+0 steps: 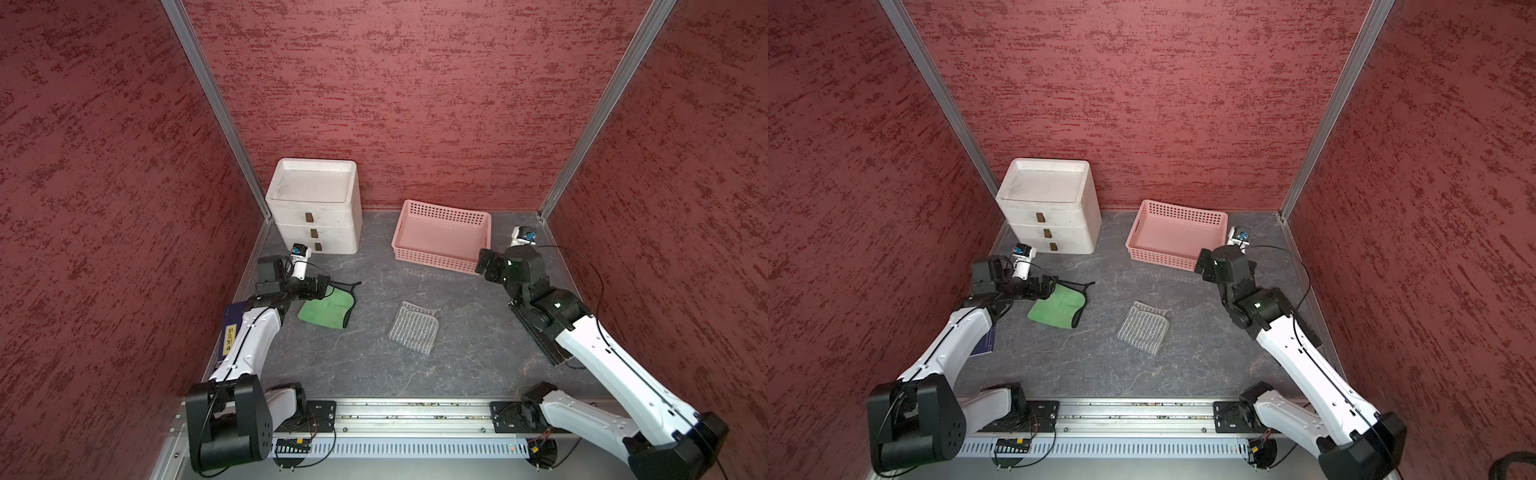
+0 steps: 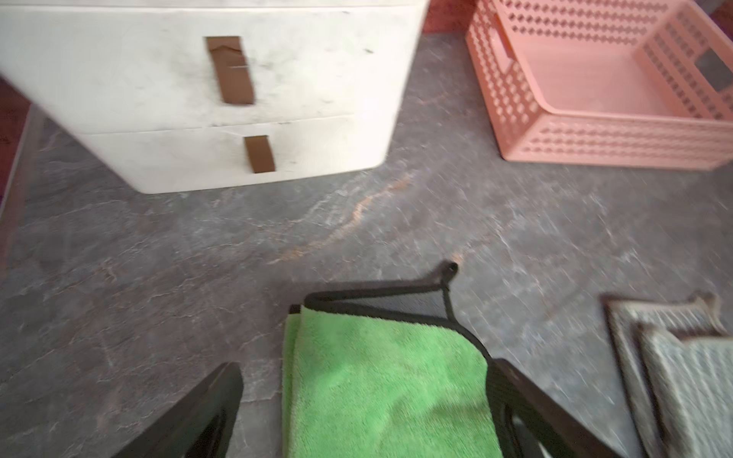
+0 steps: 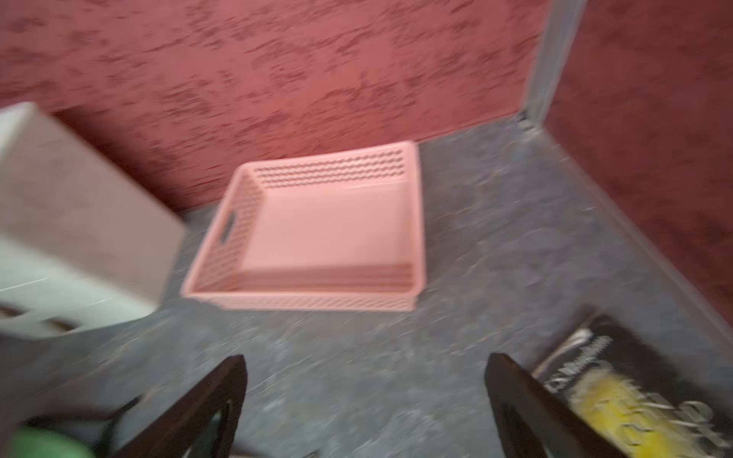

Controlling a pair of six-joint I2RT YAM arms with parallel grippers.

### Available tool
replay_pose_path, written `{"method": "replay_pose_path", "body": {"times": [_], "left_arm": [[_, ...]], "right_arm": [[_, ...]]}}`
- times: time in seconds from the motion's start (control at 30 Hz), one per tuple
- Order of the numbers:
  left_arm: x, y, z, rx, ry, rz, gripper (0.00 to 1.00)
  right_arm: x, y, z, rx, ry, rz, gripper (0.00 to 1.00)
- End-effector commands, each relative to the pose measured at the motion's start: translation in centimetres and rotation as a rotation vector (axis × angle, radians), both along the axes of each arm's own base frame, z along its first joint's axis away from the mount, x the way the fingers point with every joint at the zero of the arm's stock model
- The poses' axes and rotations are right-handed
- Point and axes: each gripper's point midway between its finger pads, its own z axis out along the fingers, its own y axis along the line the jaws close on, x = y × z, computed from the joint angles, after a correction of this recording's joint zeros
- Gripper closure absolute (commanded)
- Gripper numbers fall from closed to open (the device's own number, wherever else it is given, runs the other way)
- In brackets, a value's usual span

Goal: Fold the square dishcloth
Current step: Reset both arms

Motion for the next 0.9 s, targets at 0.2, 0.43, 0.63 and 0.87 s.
{"method": "replay_pose_path", "body": {"times": [0.2, 0.43, 0.63, 0.87], "left_arm": [[3.1, 2.3, 1.1, 0.003, -0.329, 0.229, 0.00], [2.8, 0.1, 1.1, 0.015, -0.465, 0.210, 0.00], [3.4, -1.1, -0.9, 0.064, -0.521, 0.192, 0.00], [5.6, 0.6, -2.1, -0.002, -0.370, 0.220, 0.00]], "right_arm": [[0.9, -9.5, -5.4, -0.224, -0.179, -0.323, 0.02], [1.8, -8.2, -10.5, -0.210, -0.263, -0.170, 0.02], [3.3, -6.8, -10.3, -0.288, -0.353, -0.074, 0.01], [5.5, -5.4, -13.1, -0.246, -0.293, 0.090, 0.01]]}}
